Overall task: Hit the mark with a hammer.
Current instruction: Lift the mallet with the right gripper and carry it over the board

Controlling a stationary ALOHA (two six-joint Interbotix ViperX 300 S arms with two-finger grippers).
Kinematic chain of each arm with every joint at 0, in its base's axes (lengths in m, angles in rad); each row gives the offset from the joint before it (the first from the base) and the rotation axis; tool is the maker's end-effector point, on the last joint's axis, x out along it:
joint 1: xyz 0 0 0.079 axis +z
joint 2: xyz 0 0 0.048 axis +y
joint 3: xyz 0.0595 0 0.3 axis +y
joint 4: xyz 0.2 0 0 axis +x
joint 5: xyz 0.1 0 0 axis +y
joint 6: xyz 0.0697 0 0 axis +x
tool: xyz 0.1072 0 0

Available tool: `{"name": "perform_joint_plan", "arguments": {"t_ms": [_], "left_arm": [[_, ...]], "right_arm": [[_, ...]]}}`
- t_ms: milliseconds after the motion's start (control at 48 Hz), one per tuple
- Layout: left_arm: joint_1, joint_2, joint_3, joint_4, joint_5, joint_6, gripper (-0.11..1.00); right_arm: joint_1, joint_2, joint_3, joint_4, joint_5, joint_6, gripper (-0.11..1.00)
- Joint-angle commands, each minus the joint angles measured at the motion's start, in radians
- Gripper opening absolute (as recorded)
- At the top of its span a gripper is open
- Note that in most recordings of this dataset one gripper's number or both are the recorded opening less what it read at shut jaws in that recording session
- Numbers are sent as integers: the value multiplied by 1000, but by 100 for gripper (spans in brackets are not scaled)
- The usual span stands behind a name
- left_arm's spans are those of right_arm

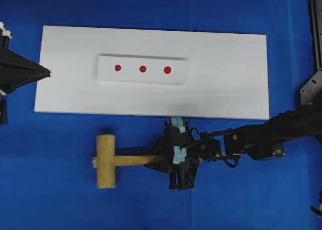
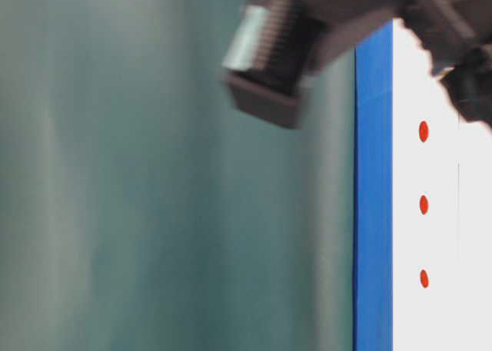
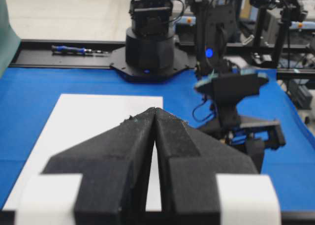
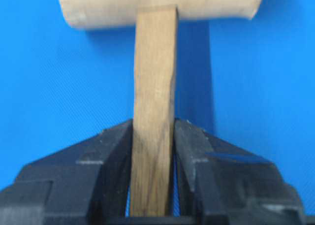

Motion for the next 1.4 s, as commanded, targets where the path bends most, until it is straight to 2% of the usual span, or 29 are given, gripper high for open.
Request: {"name": "perform_joint_plan", "arguments": {"t_ms": [0,187,354,542,750,979,1041,1250,1375], "left_arm": [[-2,3,-11,0,-5,-2,0],[-3,2,-11,0,-5,0,0],[-3,-5,-12,-2,-5,0,0],[-3,-6,-12,0,-2,0,0],[-3,-8,-12,0,-2,0,0],[-3,-9,-11,0,3,0,0],[-3,-8,-11,0,3,0,0],[-3,-8,-11,0,11,0,0],[-3,-8,-11,0,15,-2,0]], "right_arm": [[-2,-92,-6,-6,6,-9,9],[-29,-206,3,-6,48,-67,10],[-51,-314,-12,-6,155,-129,10],[-52,-379,-32,-6,224,-155,10],[-80,-379,-34,-6,218,-158,10],[-163,-387,-25,-26,213,-167,10],[-195,-391,-18,-40,210,-184,10],[-288,-419,12,-41,167,-242,9],[-327,-436,31,-41,149,-253,10]]}}
